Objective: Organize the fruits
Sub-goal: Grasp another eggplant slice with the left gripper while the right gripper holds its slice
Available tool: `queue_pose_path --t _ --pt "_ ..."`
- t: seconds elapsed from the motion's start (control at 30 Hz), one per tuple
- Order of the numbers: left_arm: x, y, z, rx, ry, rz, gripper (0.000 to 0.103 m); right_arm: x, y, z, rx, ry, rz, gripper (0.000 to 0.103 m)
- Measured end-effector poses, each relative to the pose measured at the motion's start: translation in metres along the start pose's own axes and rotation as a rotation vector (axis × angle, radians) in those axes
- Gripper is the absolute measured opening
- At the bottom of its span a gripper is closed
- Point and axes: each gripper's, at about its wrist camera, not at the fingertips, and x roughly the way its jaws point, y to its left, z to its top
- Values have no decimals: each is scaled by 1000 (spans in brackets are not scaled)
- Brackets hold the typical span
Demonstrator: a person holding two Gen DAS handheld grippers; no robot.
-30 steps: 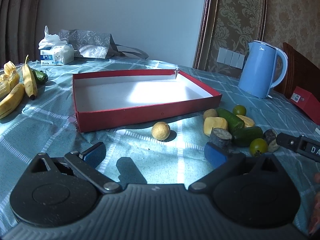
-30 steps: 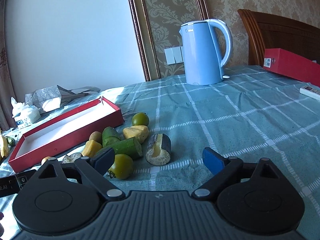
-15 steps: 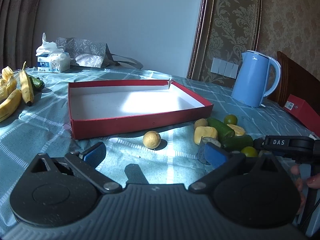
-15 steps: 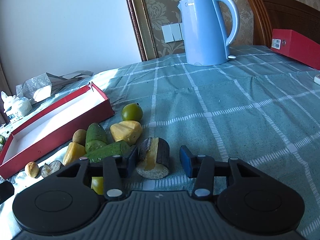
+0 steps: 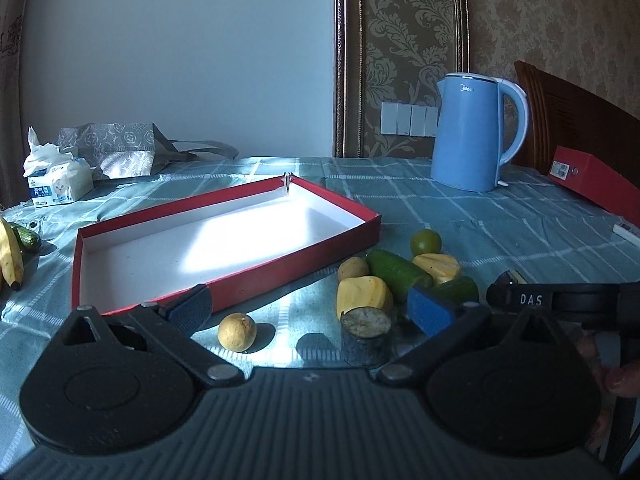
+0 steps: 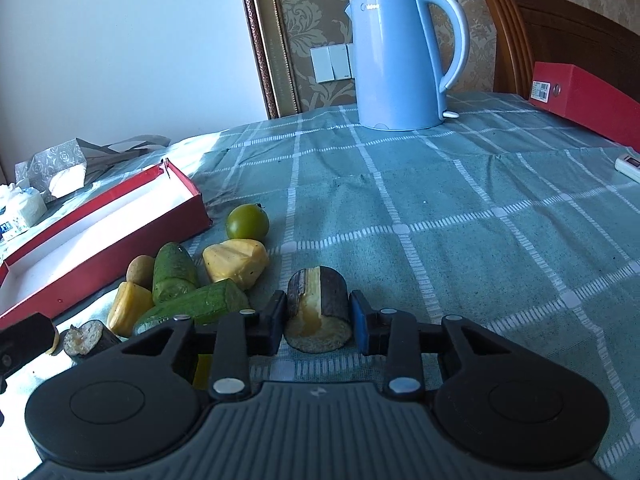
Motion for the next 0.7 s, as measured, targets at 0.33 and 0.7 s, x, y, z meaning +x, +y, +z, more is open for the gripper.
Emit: queue_pose_path --t 0.33,0.7 --pt "36 -17 -3 76 87 -34 84 0 -6 0 34 -7 13 33" --pt "48 -15 -8 52 141 -110 31 0 -6 0 34 -7 15 33"
